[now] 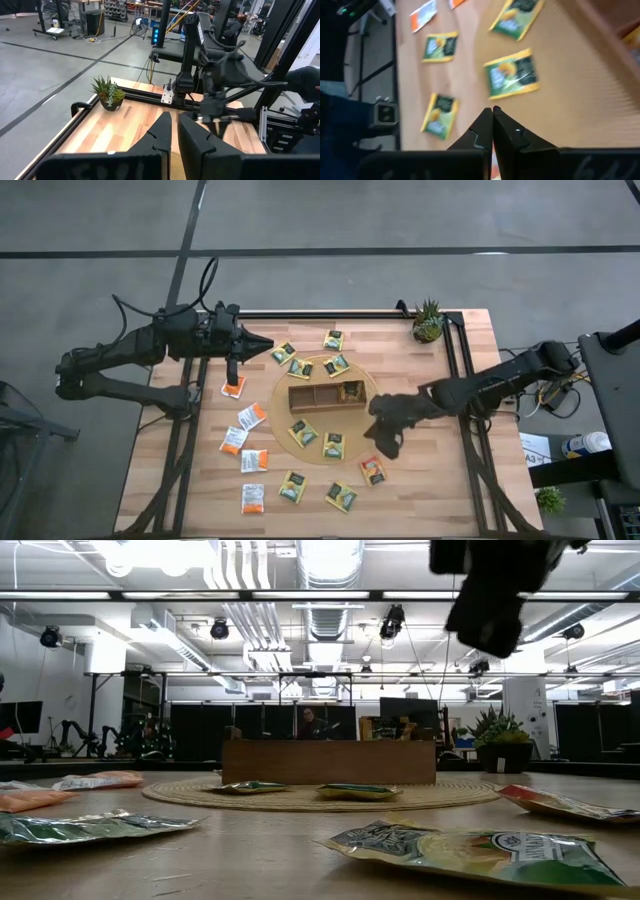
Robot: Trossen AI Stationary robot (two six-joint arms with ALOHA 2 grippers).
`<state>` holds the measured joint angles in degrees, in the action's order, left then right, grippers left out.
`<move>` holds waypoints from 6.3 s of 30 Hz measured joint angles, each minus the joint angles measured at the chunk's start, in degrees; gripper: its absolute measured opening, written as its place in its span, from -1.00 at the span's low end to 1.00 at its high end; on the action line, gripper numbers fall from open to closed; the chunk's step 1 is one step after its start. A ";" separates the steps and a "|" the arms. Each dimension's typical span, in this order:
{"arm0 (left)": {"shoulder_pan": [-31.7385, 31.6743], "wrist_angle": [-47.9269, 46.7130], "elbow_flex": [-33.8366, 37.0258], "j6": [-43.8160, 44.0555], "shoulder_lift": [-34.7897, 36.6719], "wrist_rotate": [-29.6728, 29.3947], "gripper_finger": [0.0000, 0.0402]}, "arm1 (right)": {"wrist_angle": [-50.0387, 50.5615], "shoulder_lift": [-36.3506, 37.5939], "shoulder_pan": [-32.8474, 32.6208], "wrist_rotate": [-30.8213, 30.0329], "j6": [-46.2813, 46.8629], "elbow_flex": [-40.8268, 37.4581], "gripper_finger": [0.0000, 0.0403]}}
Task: Pick & Place Tea
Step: Put the orange tea bag into the right section of the wooden organizer
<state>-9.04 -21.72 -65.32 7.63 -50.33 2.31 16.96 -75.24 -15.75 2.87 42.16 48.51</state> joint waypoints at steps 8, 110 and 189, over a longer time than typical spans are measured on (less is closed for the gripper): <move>0.01 -0.87 0.00 0.34 0.00 0.00 -0.87 | -1.14 0.59 -7.42 -1.57 8.16 0.00 -0.96; 0.00 -7.90 -0.02 -1.69 -0.13 -5.43 -0.87 | 27.00 -31.55 -13.08 1.71 -90.55 22.69 0.40; 0.00 -7.95 -0.02 -2.65 -0.13 -5.42 -0.87 | 28.67 -36.29 -7.68 1.25 -78.14 29.05 0.29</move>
<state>-9.04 -29.67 -65.34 4.97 -50.46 -3.11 45.63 -111.53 -23.43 4.11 -35.99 77.56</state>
